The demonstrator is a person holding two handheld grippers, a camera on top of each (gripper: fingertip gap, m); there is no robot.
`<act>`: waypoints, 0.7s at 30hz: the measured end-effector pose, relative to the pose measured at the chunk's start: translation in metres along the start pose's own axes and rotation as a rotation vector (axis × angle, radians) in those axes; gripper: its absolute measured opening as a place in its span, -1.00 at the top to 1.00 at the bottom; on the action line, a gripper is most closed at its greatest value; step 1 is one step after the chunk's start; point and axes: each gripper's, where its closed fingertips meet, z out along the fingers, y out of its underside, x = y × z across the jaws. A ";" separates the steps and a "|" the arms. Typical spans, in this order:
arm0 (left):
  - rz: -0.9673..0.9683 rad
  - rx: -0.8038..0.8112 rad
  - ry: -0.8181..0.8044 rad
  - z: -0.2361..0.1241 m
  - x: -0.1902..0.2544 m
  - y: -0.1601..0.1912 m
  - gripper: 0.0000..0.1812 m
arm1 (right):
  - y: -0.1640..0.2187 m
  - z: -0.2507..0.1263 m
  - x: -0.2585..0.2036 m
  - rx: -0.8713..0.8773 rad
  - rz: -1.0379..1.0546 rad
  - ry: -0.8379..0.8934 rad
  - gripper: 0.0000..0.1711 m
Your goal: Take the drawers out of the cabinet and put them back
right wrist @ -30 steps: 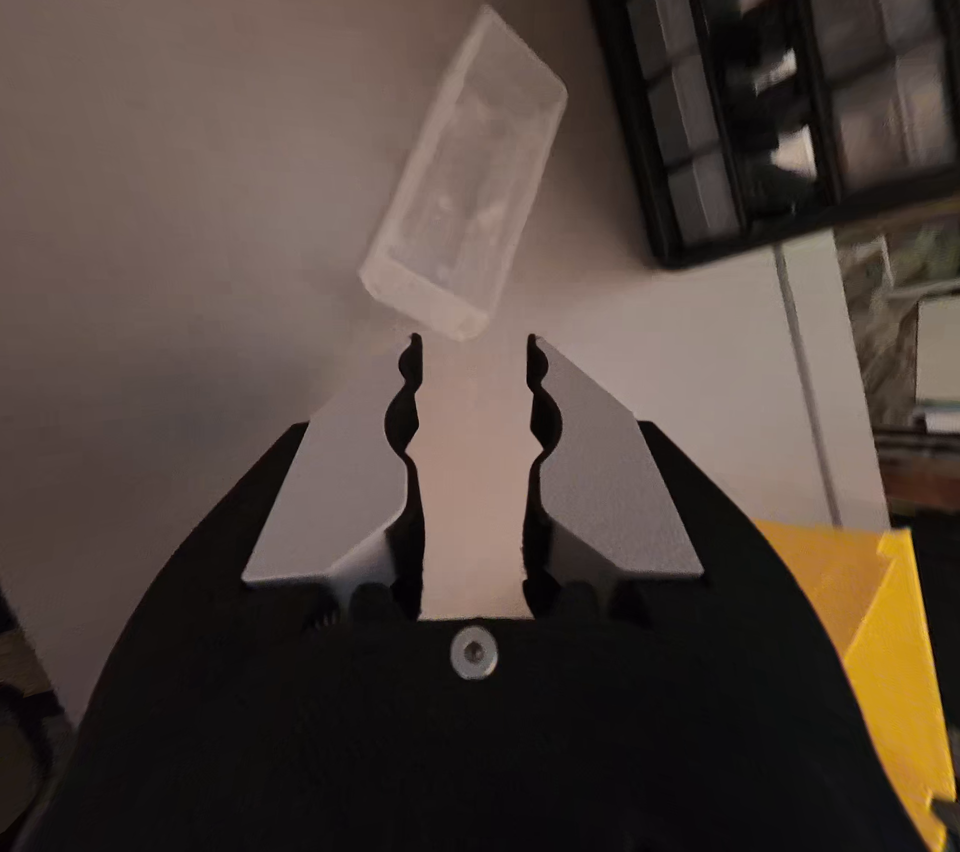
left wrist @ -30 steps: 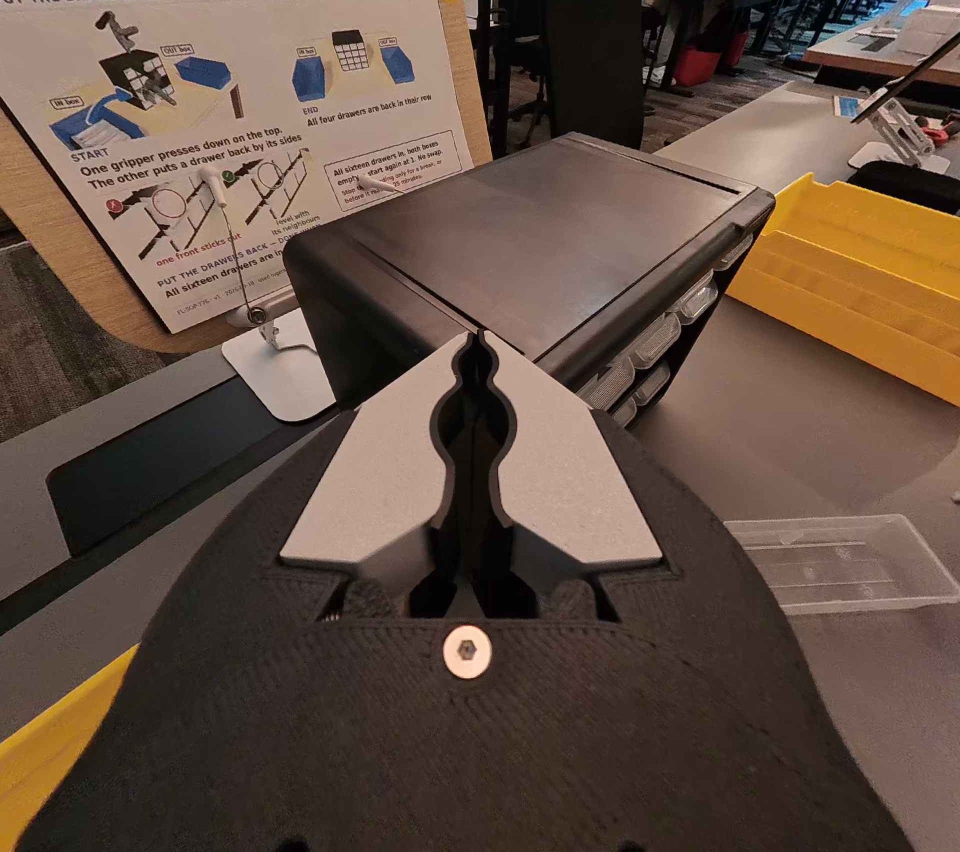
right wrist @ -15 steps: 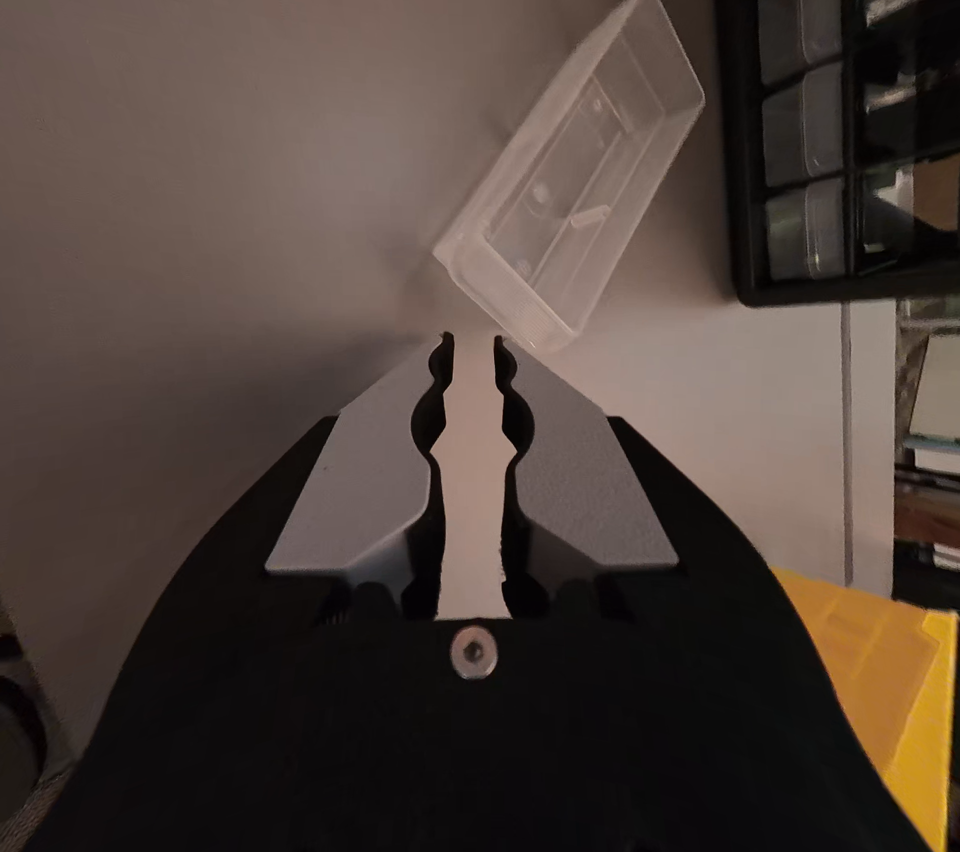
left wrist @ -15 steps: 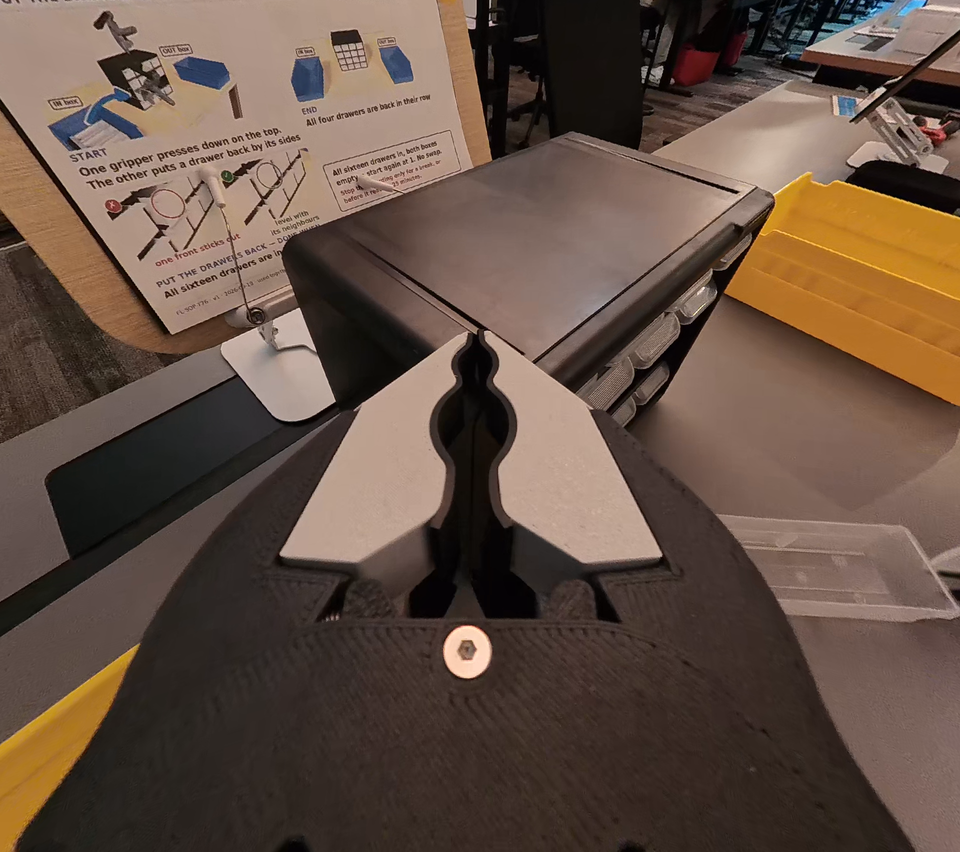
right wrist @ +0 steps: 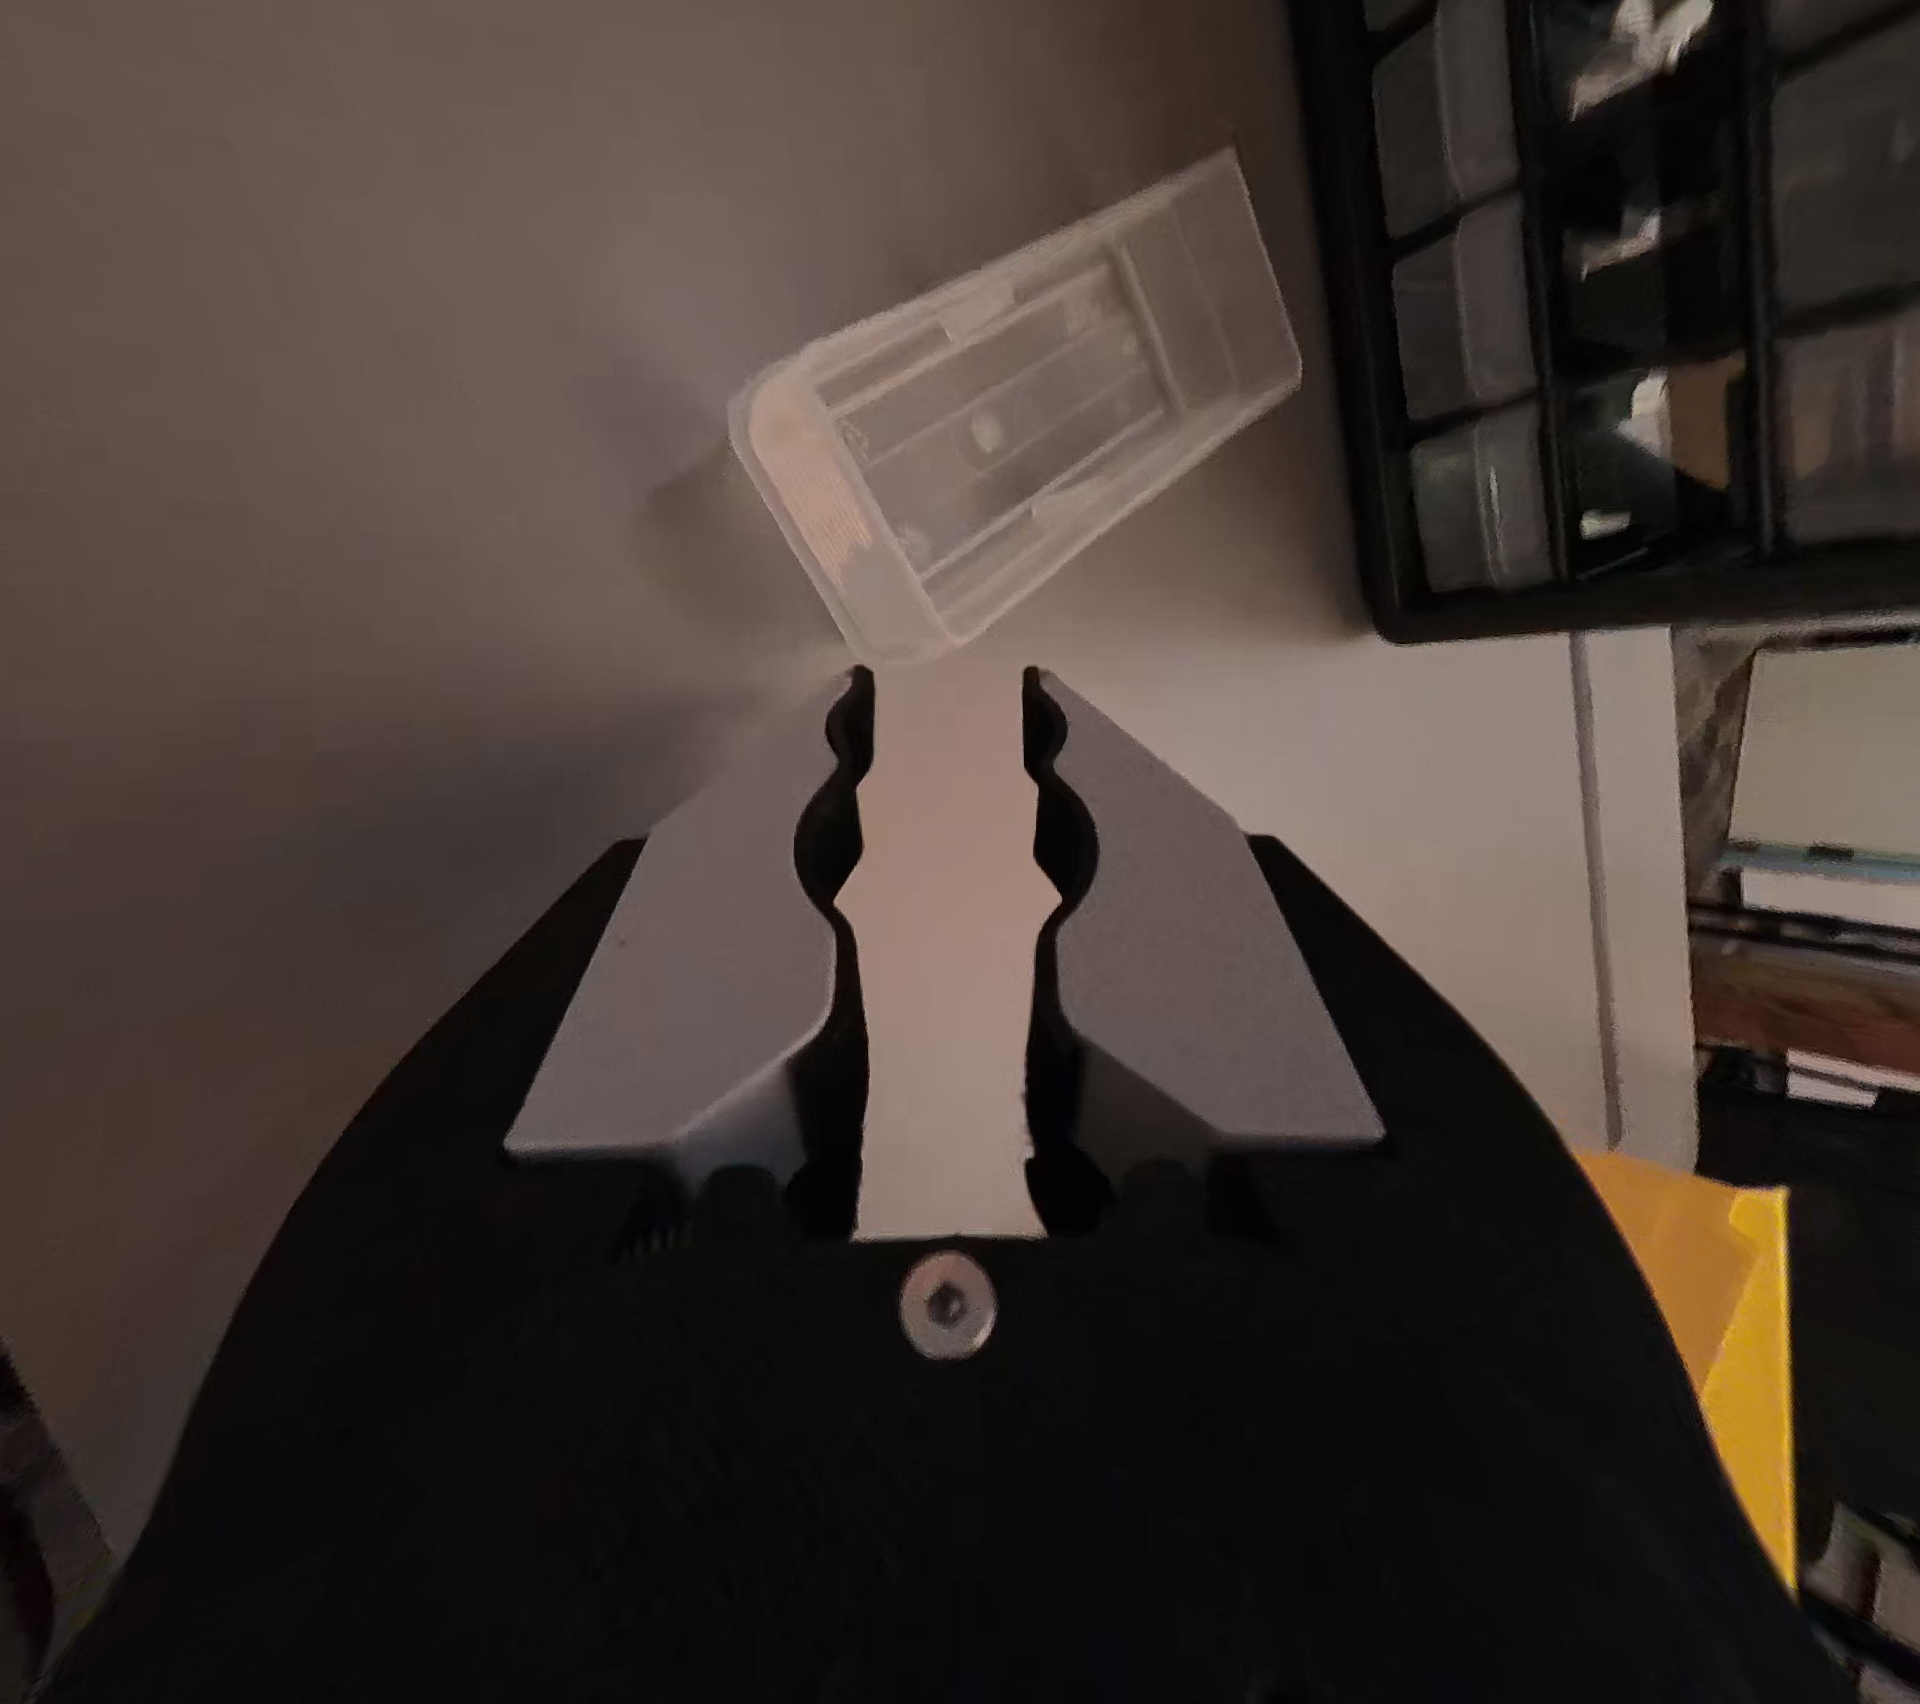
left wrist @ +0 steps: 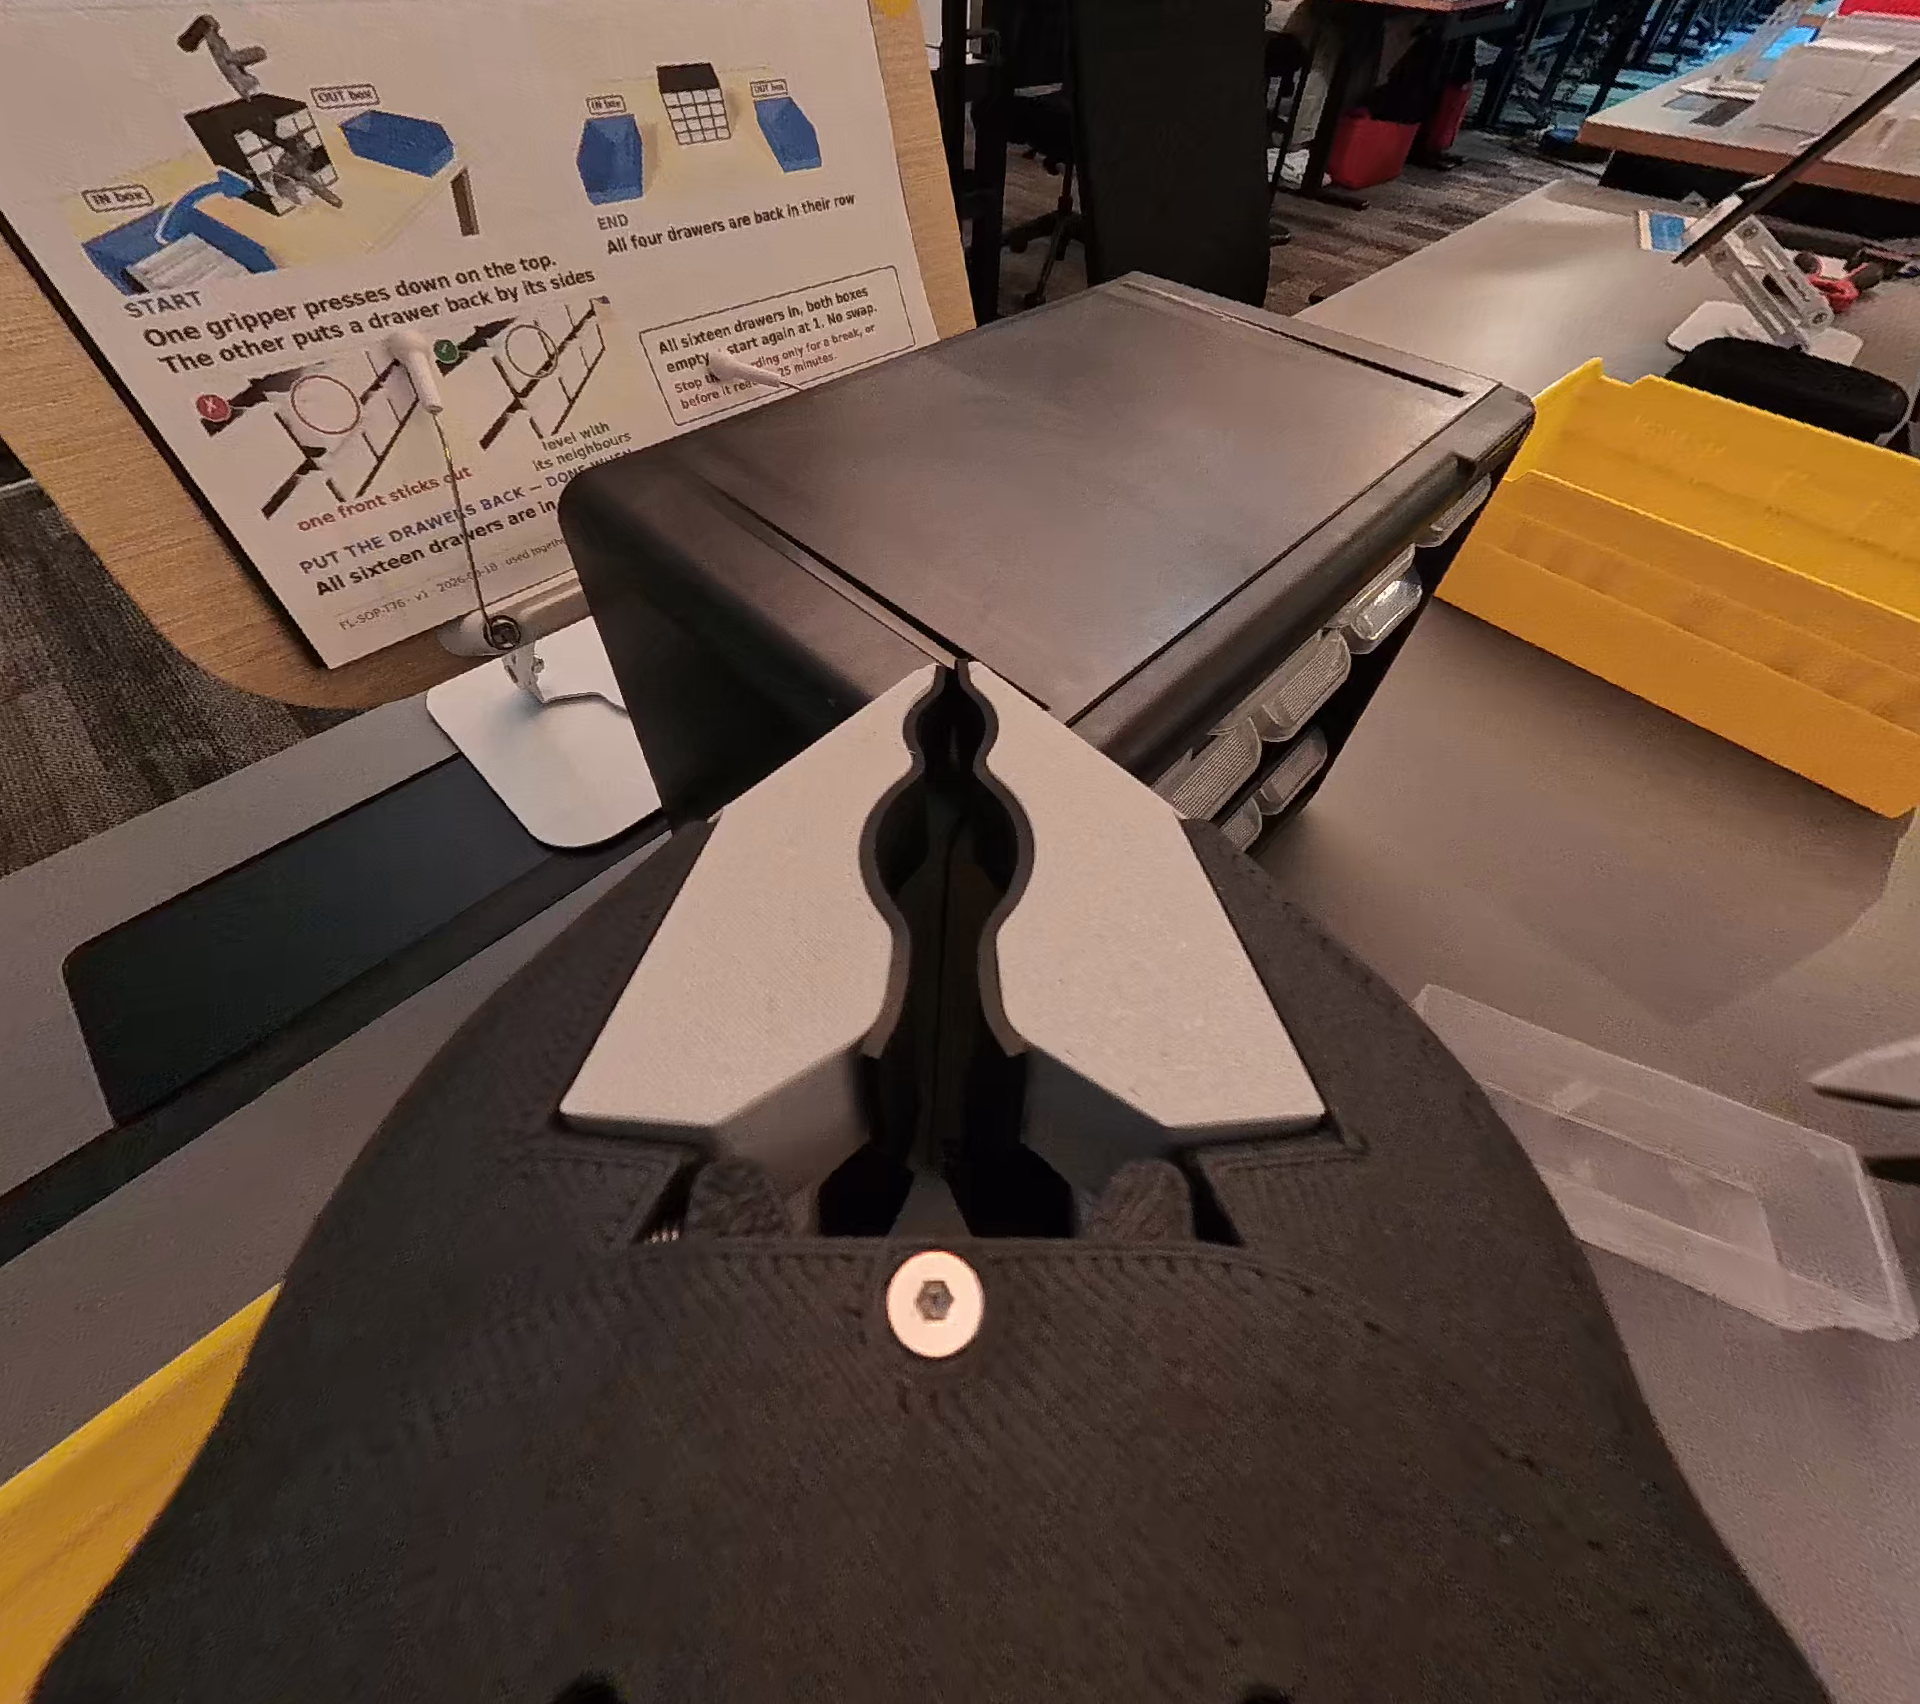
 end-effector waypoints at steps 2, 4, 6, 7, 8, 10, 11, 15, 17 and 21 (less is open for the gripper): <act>0.002 0.000 0.000 0.000 0.000 0.000 1.00 | -0.017 -0.004 -0.007 0.054 -0.052 -0.022 0.63; 0.002 0.001 0.001 0.000 0.000 0.000 1.00 | -0.027 -0.004 -0.014 0.082 -0.077 -0.068 0.61; -0.001 0.003 0.004 0.000 0.000 0.000 1.00 | -0.035 -0.001 -0.015 0.107 -0.068 -0.103 0.59; -0.003 0.004 0.006 0.000 0.000 0.000 1.00 | -0.036 0.002 -0.016 0.112 -0.062 -0.125 0.59; -0.008 0.006 0.009 0.000 0.000 0.000 1.00 | -0.037 0.005 -0.017 0.109 -0.056 -0.145 0.59; -0.014 0.008 0.012 0.000 0.000 0.000 1.00 | -0.035 0.012 -0.017 0.075 -0.052 -0.174 0.60; -0.011 0.008 0.013 0.000 0.000 0.000 1.00 | -0.034 0.015 -0.017 0.055 -0.059 -0.185 0.66; -0.012 0.008 0.014 0.000 0.000 0.000 1.00 | -0.036 0.022 -0.009 0.009 -0.051 -0.166 0.80; -0.014 0.009 0.016 0.000 0.000 0.000 1.00 | -0.036 0.025 -0.001 0.002 -0.027 -0.148 0.80; -0.013 0.008 0.013 0.000 0.000 0.000 1.00 | -0.022 0.029 0.013 -0.042 0.001 -0.118 0.80</act>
